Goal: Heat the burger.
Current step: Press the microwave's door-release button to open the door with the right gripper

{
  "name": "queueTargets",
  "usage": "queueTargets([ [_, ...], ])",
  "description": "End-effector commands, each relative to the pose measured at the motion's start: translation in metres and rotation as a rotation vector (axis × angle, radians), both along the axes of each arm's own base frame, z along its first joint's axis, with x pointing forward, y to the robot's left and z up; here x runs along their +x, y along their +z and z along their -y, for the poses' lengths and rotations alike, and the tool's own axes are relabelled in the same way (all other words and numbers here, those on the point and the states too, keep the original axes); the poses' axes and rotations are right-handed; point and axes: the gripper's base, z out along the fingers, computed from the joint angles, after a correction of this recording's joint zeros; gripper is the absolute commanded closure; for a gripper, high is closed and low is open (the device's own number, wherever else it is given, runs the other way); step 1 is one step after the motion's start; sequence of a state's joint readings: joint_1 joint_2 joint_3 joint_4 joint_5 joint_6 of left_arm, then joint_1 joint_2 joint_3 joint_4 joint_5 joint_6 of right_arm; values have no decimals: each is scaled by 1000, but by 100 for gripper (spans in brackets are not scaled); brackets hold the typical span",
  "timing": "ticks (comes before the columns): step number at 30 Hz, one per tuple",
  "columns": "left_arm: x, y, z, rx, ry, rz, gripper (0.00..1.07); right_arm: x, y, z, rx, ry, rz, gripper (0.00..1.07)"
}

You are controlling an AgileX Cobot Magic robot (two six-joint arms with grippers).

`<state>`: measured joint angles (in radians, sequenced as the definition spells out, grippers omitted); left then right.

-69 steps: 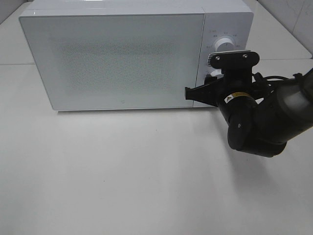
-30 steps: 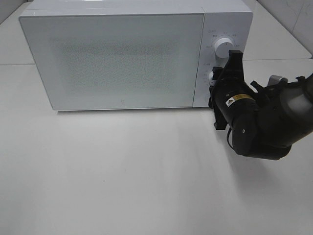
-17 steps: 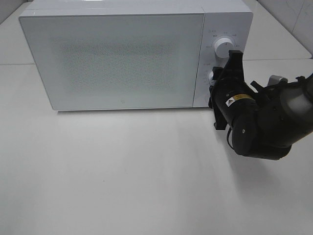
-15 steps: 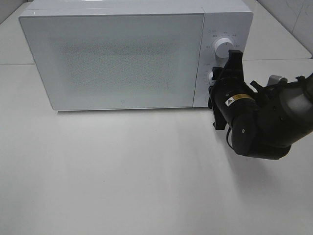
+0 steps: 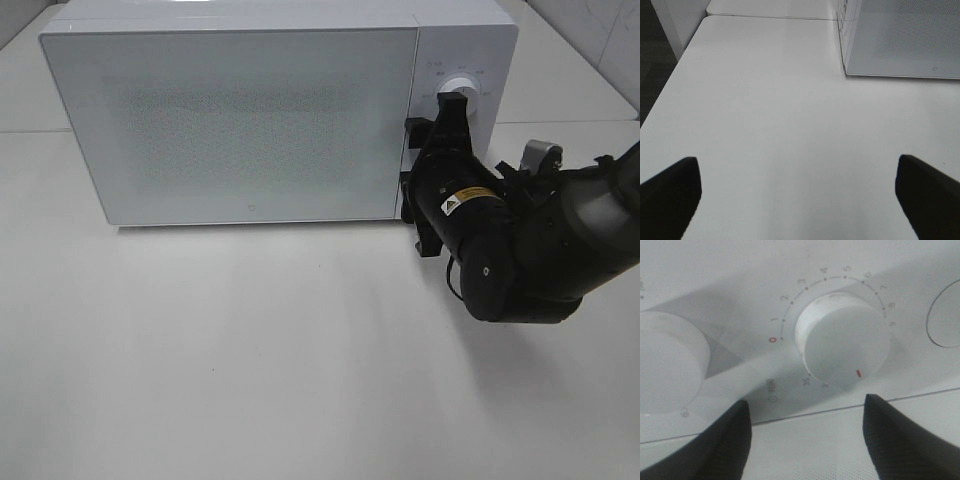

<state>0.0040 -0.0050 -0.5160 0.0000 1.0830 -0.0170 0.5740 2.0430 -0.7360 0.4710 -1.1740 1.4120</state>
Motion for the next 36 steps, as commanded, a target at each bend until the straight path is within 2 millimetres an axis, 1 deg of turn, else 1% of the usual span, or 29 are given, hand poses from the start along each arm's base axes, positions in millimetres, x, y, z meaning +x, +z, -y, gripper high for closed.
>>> queueTargets([
  [1,-1,1,0,-8,1,27,9,11,32,3,40,-50,263,42],
  [3,-1,1,0,-8,1,27,9,9,32,0,29,-33,261,41],
  [5,-1,1,0,-8,1,27,9,-2,34,-1,-32,11,236,40],
  [8,-1,1,0,-8,1,27,9,-4,36,0,-52,17,229,40],
  [10,-1,1,0,-8,1,27,9,-16,42,3,-142,77,183,40],
  [12,-1,1,0,-8,1,27,9,-20,45,3,-158,95,175,40],
  [13,-1,1,0,-8,1,27,9,-27,49,5,-212,136,157,40],
  [14,-1,1,0,-8,1,27,9,-27,49,5,-212,136,157,40],
  [16,-1,1,0,-8,1,27,9,-37,53,9,-291,173,130,40],
  [17,-1,1,0,-8,1,27,9,-37,53,9,-291,173,130,40],
  [18,-1,1,0,-8,1,27,9,-44,56,13,-352,194,111,40],
  [19,-1,1,0,-8,1,27,9,-44,56,13,-352,194,111,40],
  [20,-1,1,0,-8,1,27,9,-47,58,15,-379,203,110,40],
  [21,-1,1,0,-8,1,27,9,-54,63,18,-452,228,106,40],
  [23,-1,1,0,-8,1,27,9,-57,64,20,-483,240,103,40],
  [24,-1,1,0,-8,1,27,9,-63,69,23,-553,263,109,40],
  [25,-1,1,0,-8,1,27,9,-63,69,23,-553,263,109,40],
  [27,-1,1,0,-8,1,27,9,-71,77,26,-635,294,121,40],
  [28,-1,1,0,-8,1,27,9,-71,77,26,-635,294,121,40],
  [29,-1,1,0,-8,1,27,9,-73,80,27,-672,310,124,40],
  [30,-1,1,0,-8,1,27,9,-77,86,30,-745,343,124,40],
  [32,-1,1,0,-8,1,27,9,-80,89,30,-777,365,119,40],
  [33,-1,1,0,-8,1,27,9,-85,94,32,-862,405,125,40],
  [34,-1,1,0,-8,1,27,9,-85,94,32,-862,405,125,40],
  [35,-1,1,0,-8,1,27,9,-89,100,33,-946,442,141,40],
  [36,-1,1,0,-8,1,27,9,-89,100,33,-946,442,141,40],
])
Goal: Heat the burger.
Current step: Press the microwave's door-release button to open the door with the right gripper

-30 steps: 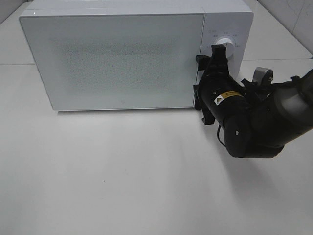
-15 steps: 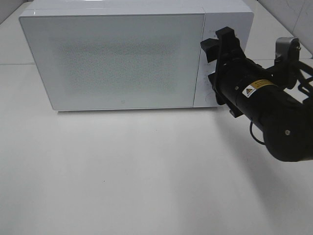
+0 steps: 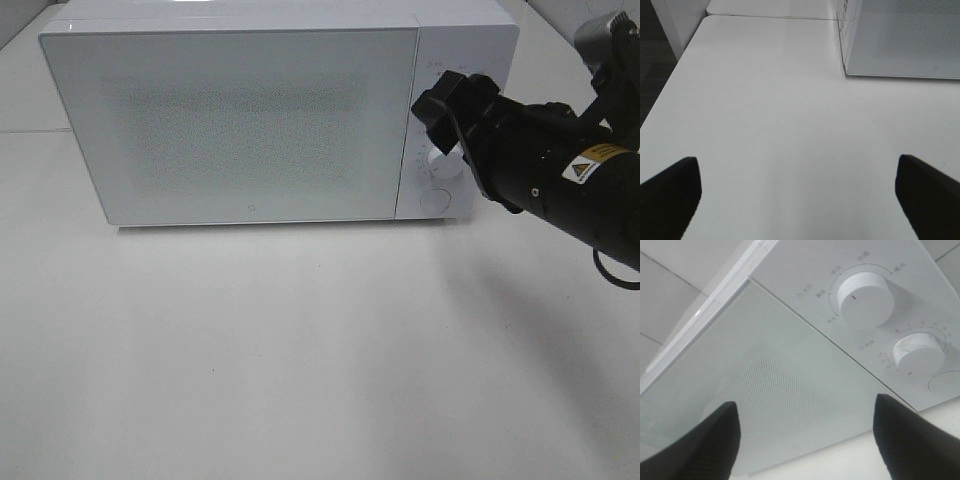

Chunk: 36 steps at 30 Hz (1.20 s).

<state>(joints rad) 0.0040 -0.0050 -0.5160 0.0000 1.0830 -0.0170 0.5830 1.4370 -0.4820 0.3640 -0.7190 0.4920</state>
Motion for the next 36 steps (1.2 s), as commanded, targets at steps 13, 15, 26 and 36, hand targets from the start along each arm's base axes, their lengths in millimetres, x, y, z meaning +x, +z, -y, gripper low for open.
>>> queueTargets([
  [13,-1,1,0,-8,1,27,9,-36,30,11,-465,287,29,38],
  [15,-1,1,0,-8,1,27,9,-37,33,14,-499,323,4,36],
  [26,-1,1,0,-8,1,27,9,-32,59,39,-758,487,-273,31],
  [36,-1,1,0,-8,1,27,9,-58,73,60,-871,455,-380,31],
])
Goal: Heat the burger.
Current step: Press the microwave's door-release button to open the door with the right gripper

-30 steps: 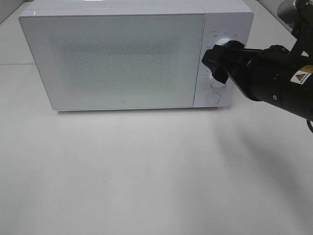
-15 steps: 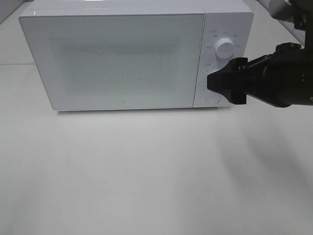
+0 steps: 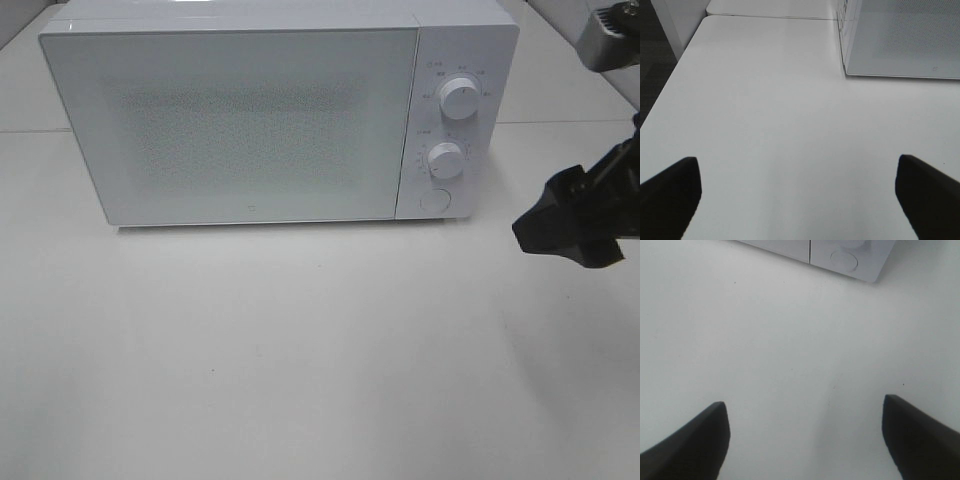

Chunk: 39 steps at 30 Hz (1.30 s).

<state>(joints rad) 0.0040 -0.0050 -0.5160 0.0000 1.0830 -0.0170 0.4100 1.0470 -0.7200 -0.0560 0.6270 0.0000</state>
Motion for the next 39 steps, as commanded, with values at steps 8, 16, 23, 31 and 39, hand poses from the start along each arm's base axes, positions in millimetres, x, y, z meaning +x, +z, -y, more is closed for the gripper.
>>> queueTargets([
  [8,-1,1,0,-8,1,27,9,-48,26,24,9,-26,51,30],
  [16,-1,1,0,-8,1,27,9,-101,40,54,47,-101,188,23],
  [23,-1,1,0,-8,1,27,9,-146,46,77,48,-257,320,20],
  [31,-1,1,0,-8,1,27,9,-187,45,83,103,-392,487,22],
  [39,-1,1,0,-8,1,27,9,-198,21,80,141,-455,535,25],
])
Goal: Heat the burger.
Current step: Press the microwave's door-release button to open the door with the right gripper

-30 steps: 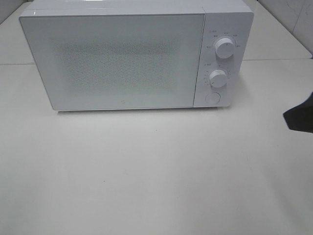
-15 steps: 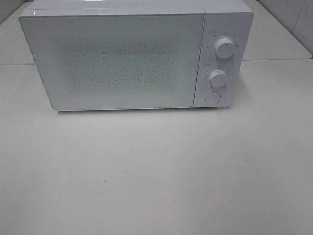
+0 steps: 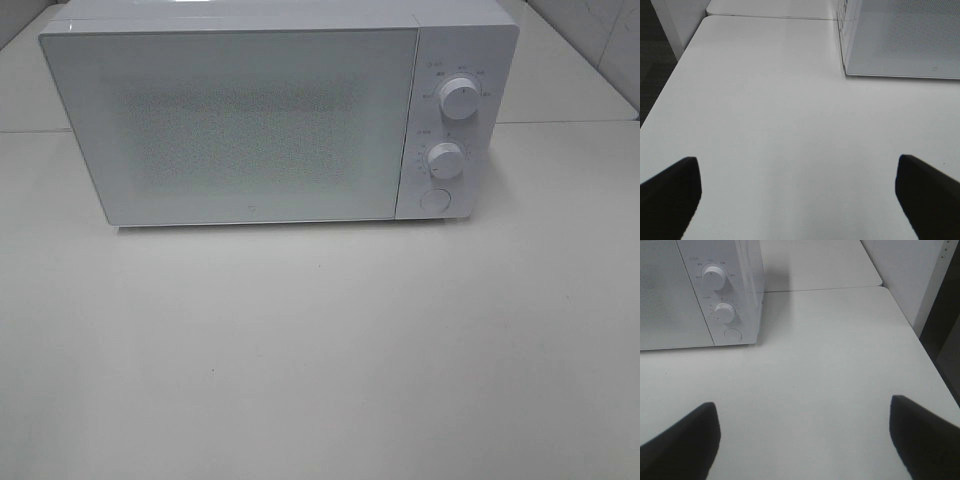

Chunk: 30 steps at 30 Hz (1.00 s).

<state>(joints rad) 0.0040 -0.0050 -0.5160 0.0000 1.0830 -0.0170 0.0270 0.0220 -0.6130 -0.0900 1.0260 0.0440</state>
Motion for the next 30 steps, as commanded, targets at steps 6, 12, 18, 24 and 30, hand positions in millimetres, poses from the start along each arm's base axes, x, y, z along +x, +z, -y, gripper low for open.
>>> queueTargets([
  [6,-1,1,0,-3,4,25,9,8,-29,-5,32,-7,2,29],
  [12,-1,1,0,-3,4,25,9,8,-29,-5,31,-8,2,31],
  [18,-1,1,0,-3,4,25,9,8,-29,-5,31,-8,2,30],
  [24,-1,1,0,-3,4,25,9,8,-29,-5,32,-9,2,23],
  [30,-1,1,0,-3,4,25,9,4,-16,-5,32,-6,49,20],
])
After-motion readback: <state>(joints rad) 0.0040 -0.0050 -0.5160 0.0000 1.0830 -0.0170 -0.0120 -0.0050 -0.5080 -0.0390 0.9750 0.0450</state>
